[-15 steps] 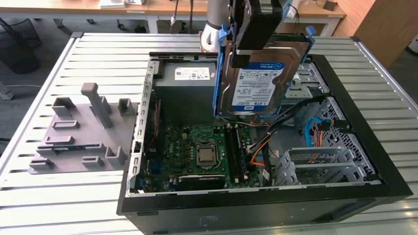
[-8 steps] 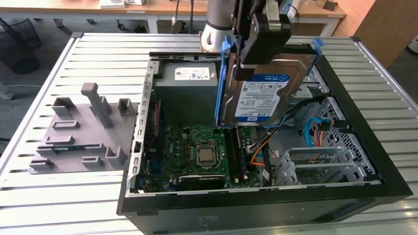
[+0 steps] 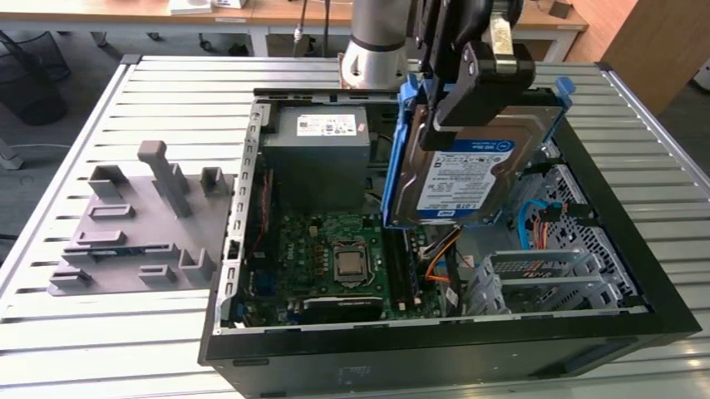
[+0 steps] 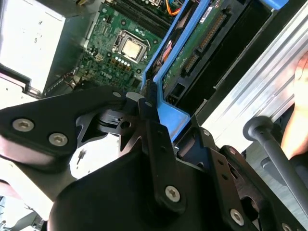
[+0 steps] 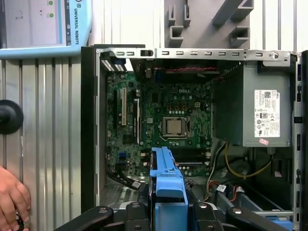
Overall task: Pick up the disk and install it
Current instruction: 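Insert the disk into the insertion slot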
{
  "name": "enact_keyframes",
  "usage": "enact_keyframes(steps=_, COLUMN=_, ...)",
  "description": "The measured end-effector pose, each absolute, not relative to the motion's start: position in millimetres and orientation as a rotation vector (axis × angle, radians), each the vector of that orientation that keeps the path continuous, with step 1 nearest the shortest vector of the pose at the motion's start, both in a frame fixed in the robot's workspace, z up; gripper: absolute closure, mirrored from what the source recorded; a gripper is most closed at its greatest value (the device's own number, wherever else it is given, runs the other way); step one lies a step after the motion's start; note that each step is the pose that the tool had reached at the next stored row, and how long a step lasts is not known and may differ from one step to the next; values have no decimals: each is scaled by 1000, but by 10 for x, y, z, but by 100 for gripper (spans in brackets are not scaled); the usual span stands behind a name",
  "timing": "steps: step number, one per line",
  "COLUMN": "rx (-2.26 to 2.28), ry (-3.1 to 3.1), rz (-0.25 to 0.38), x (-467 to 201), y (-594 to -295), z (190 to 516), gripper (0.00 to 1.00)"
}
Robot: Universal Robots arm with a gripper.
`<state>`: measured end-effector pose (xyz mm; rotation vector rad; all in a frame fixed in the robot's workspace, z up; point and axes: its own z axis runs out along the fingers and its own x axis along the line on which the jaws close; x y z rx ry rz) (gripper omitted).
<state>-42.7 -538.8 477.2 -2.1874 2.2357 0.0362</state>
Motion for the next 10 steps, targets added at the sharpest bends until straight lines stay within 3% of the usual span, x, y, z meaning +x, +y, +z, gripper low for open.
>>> enact_keyframes(steps=10, rx=-2187, ry=2236, rz=36, x=-386, y=-5634, z=4740, gripper=64)
